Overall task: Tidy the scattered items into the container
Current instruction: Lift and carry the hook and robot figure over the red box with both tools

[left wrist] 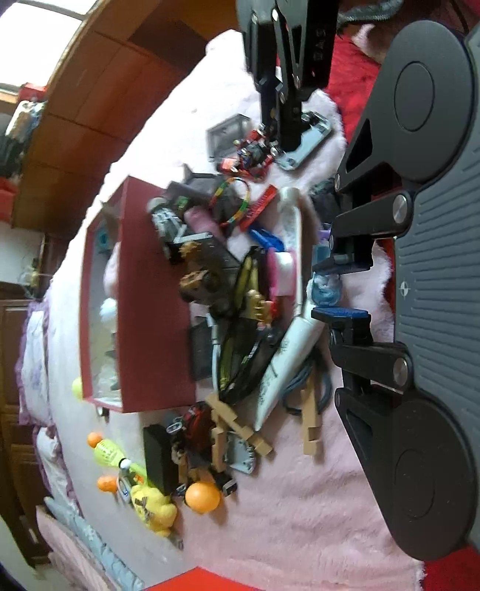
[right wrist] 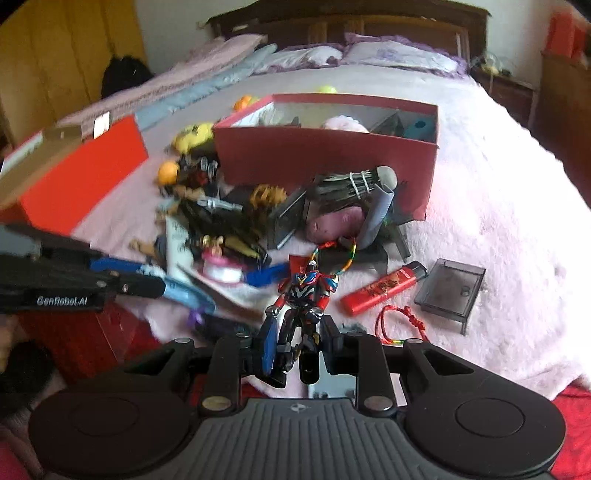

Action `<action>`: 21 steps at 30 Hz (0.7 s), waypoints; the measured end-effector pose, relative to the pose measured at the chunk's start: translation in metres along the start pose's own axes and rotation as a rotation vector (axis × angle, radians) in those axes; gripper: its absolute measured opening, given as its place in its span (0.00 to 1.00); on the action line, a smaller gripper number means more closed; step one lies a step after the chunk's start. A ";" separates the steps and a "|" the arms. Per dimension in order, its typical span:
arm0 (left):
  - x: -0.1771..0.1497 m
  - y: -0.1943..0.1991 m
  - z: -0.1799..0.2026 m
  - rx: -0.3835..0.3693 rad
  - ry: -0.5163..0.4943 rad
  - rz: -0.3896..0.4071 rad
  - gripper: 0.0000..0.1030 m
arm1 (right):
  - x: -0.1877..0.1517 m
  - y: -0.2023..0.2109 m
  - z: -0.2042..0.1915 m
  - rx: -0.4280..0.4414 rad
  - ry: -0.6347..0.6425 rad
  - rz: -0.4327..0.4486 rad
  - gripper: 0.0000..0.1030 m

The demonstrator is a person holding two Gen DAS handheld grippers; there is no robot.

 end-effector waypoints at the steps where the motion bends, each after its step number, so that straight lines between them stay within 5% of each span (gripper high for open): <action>1: 0.003 0.003 -0.001 -0.001 0.004 0.010 0.19 | 0.002 0.000 0.001 0.005 -0.013 0.002 0.26; 9: 0.013 0.015 -0.013 0.011 0.046 0.049 0.19 | 0.017 0.005 -0.004 0.045 -0.062 0.032 0.26; 21: -0.032 -0.023 -0.032 0.034 0.062 -0.122 0.23 | -0.018 -0.031 -0.010 0.030 -0.069 -0.113 0.26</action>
Point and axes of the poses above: each gripper's, at about its wrist camera, not at the fingertips, and y roughly against the way its jaws point, z to its right, x to its top, the point moved 10 cm from there along -y, roughly the way its jaws point, and after that the axes turned 3 degrees about -x, right-handed, at the moved point
